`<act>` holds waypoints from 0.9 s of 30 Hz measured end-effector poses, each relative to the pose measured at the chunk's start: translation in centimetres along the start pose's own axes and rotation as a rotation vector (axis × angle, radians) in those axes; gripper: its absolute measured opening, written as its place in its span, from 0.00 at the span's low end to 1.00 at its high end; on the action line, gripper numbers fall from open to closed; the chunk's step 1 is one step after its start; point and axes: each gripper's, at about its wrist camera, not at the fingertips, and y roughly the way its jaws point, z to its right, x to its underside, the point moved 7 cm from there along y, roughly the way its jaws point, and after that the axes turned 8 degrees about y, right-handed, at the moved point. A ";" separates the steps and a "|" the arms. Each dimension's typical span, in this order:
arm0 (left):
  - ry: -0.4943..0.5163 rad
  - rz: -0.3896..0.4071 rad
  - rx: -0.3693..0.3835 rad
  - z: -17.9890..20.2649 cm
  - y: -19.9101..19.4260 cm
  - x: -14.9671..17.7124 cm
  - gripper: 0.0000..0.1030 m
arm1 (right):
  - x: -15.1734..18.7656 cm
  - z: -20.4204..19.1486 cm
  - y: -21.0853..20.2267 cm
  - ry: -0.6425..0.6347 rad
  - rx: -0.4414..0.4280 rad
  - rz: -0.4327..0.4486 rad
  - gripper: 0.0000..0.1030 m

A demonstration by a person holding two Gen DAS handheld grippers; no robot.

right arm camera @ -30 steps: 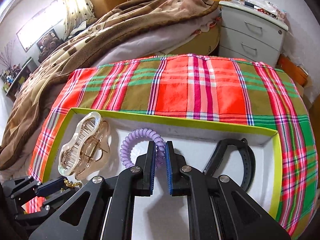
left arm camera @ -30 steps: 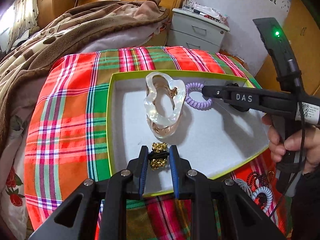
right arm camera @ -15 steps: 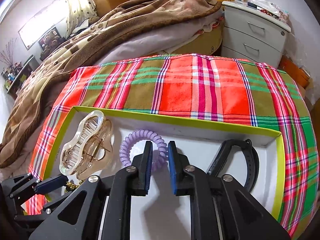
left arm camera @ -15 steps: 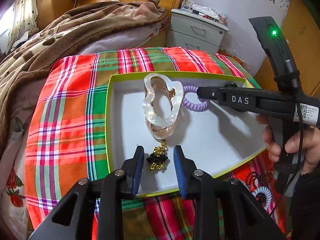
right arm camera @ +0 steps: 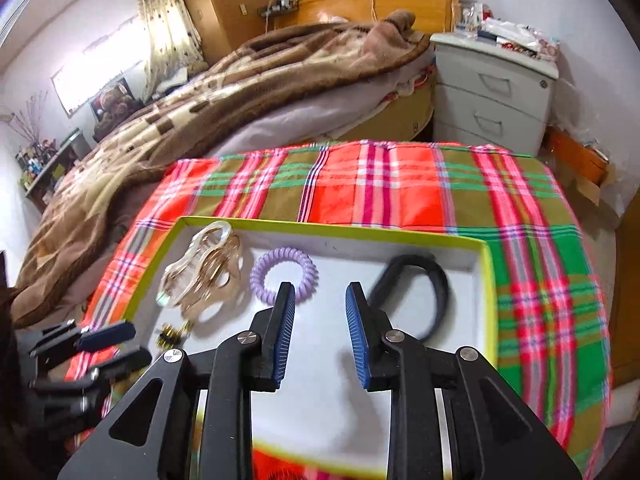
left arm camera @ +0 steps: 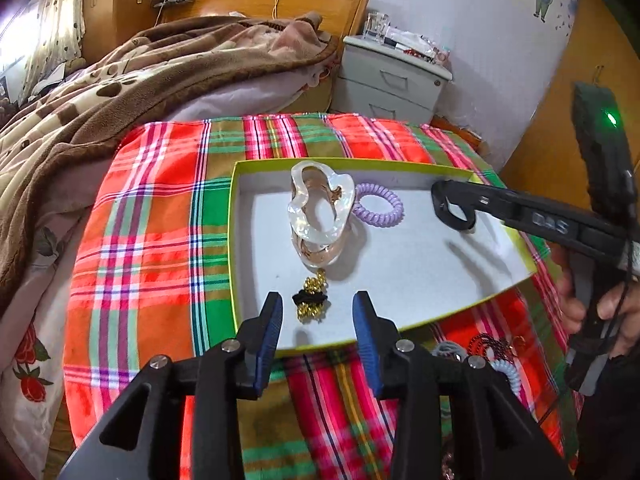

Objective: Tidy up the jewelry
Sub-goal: 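Withdraw both open tools from the box toward the remaining jewelry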

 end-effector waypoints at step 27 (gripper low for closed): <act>0.032 0.010 0.104 5.2 -4.5 6.4 0.38 | 12.5 3.3 -5.6 -0.102 -0.003 0.002 0.31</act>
